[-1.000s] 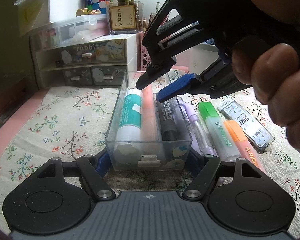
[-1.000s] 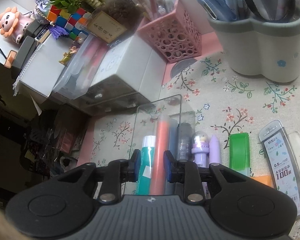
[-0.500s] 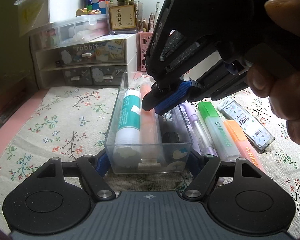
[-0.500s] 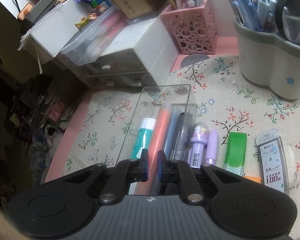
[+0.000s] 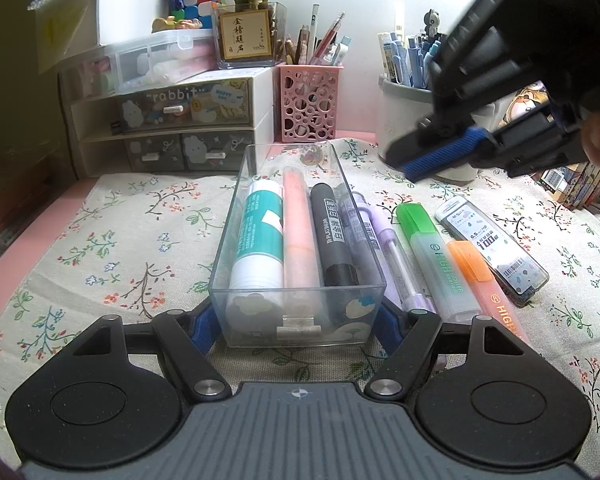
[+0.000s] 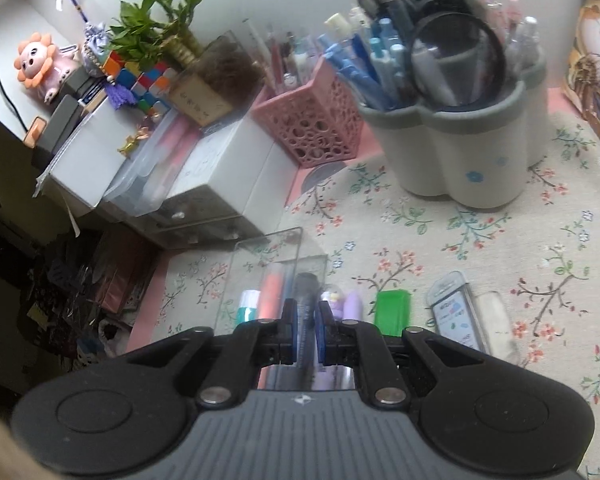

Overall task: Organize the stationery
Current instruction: 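Grasp the white lead-refill case with the right gripper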

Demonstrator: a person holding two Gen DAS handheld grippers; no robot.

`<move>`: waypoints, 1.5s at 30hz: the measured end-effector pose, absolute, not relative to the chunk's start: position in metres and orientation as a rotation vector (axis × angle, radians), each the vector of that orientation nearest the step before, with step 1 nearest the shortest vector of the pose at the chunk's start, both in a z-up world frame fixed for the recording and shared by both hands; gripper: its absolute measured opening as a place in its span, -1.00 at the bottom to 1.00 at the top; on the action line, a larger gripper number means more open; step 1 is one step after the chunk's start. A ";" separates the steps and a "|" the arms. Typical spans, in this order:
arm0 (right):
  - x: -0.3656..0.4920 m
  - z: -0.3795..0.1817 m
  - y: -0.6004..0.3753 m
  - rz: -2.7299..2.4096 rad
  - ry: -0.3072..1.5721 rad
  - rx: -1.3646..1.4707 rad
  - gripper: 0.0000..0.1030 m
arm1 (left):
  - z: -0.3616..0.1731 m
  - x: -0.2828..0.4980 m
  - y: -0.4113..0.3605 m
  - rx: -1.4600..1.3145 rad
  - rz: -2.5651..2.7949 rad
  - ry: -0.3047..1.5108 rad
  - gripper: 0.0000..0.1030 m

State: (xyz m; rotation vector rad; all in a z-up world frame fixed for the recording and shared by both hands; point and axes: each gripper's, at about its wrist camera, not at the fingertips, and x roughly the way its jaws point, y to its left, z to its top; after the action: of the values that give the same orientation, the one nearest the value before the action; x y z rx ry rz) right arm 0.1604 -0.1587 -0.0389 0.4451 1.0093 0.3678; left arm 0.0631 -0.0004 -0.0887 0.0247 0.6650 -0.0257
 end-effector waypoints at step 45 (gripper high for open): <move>0.117 -0.049 -0.244 0.120 1.008 0.392 -0.79 | -0.089 0.063 0.000 0.025 -0.026 0.665 0.42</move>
State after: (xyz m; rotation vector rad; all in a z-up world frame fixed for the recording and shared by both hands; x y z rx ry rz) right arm 0.1170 -0.2439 -0.0488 0.3917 1.0079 0.1197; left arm 0.0632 -0.0005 -0.0886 0.0249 0.6652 -0.0259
